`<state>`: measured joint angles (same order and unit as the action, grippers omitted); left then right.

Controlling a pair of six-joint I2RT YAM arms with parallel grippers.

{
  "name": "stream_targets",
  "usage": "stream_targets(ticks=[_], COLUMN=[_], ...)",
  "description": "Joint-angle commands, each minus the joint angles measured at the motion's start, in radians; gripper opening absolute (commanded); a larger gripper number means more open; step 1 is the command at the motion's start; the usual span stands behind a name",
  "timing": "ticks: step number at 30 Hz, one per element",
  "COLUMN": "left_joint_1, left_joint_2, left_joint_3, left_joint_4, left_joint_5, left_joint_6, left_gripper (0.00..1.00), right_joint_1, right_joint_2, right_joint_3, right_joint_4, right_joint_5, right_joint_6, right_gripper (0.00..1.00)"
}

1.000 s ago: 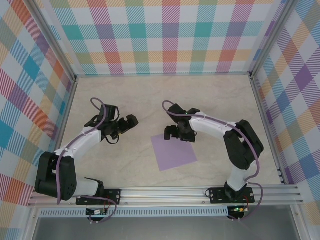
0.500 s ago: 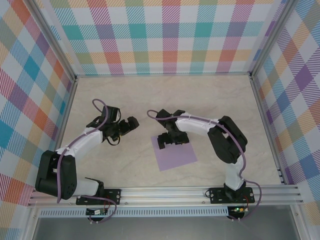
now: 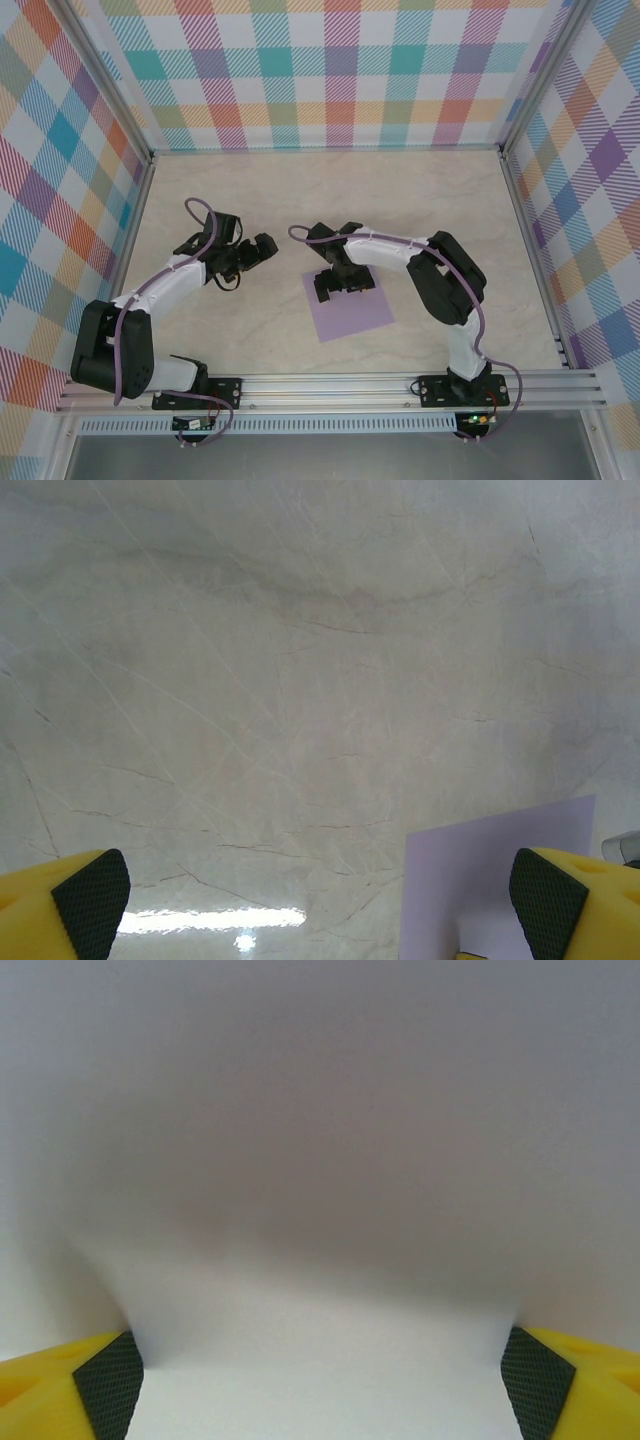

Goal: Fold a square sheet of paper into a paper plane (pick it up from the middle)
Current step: Fold the square sheet of paper in half at the center of the table.

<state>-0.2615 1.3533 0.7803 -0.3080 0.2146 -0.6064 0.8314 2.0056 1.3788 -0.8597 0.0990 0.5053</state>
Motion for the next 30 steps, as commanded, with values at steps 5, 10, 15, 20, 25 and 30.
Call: stream_targets(ticks=[5, 10, 15, 20, 25, 30], left_joint_1=[-0.018, -0.018, -0.018, -0.018, -0.018, -0.02], left_joint_2=[0.002, -0.001, -0.005, -0.006, -0.004, -0.007], left_joint_3=[-0.02, -0.024, -0.029, -0.031, -0.032, -0.034], left_joint_4=[-0.015, -0.016, -0.012, -0.016, -0.013, -0.015], left_joint_5=[-0.02, -0.023, -0.022, -0.02, -0.018, -0.018], left_joint_6=[-0.001, 0.0, -0.004, -0.002, -0.004, -0.004], left_gripper=[1.0, 1.0, 1.0, 1.0, 1.0, 1.0], right_joint_1=[-0.011, -0.029, -0.037, -0.037, -0.045, -0.058], right_joint_2=[0.069, 0.02, -0.017, -0.094, -0.092, -0.056], right_joint_3=[-0.087, -0.104, -0.087, -0.039, -0.017, -0.01], right_joint_4=[0.071, 0.09, 0.08, 0.037, 0.023, 0.026], right_joint_5=[-0.002, -0.01, -0.033, -0.024, 0.01, 0.015], right_joint_6=[0.049, 0.055, 0.058, 0.066, 0.095, 0.128], right_gripper=[0.87, 0.8, 0.83, 0.94, 1.0, 1.0])
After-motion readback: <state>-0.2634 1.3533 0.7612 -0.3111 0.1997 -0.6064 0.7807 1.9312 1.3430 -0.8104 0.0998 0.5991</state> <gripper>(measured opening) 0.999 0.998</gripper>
